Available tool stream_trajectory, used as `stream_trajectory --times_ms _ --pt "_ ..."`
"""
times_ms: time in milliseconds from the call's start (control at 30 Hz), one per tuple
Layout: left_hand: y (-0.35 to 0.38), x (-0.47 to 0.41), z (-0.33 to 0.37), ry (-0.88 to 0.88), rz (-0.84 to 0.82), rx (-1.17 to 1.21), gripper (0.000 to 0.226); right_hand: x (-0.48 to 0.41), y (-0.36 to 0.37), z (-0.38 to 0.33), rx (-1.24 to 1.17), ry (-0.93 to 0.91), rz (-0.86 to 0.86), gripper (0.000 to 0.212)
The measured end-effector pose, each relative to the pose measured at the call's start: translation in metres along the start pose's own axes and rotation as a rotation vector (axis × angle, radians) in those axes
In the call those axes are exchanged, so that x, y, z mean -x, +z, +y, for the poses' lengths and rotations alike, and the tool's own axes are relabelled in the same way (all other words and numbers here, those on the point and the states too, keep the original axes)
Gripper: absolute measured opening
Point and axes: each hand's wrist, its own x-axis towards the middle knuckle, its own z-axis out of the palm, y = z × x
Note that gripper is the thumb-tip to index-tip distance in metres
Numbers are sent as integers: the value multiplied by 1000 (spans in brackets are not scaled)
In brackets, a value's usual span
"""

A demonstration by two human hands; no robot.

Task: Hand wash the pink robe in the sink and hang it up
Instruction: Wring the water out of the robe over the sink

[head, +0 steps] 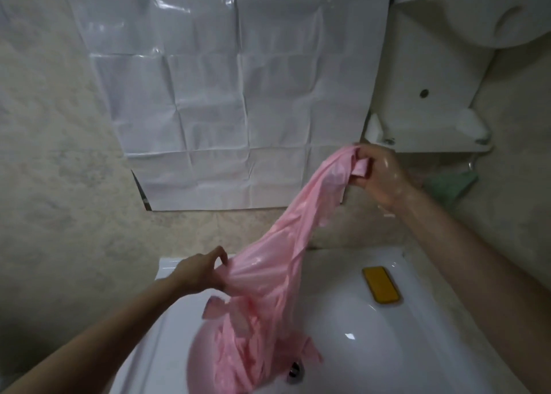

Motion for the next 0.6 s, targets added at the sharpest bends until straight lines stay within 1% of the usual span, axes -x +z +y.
stream_trajectory --times_ms 67,100,133,167,200,233,300,333,400,433,467,500,533,567,600 --pt "-5 -5 4 22 25 -132 70 1 7 -15 -14 -68 -67 37" --pt "-7 -8 8 29 33 -125 71 1 12 -22 -14 -101 -89 37" --pt "-10 -11 12 32 53 -94 65 1 16 -32 -18 -127 -93 35" --pt "-15 -14 15 38 95 -67 53 1 19 -42 -28 -146 -88 35" --pt "-21 -16 17 42 160 -64 39 1 21 -52 -41 -162 -86 37" --pt "-28 -17 18 50 232 -62 31 1 22 -61 -46 -182 -92 45" --pt "-40 -24 18 79 367 -6 27 4 21 -76 -34 -221 -104 55" --pt "-46 -28 20 81 433 69 26 6 22 -81 -24 -239 -110 53" --pt "-57 -27 33 2 565 256 34 9 26 -92 -15 -281 -143 35" --pt "-59 -21 43 -3 719 284 38 9 30 -97 -7 -301 -170 25" --pt "-60 -12 56 64 930 232 40 10 35 -101 0 -318 -202 17" --pt "-56 -3 68 199 1116 182 38 10 41 -106 8 -336 -232 15" --pt "-45 7 80 383 1203 172 33 10 47 -110 20 -359 -251 17" --pt "-27 17 92 537 1142 211 25 11 54 -114 31 -382 -270 19" --pt "-9 25 104 570 961 304 20 11 62 -119 27 -401 -279 20"
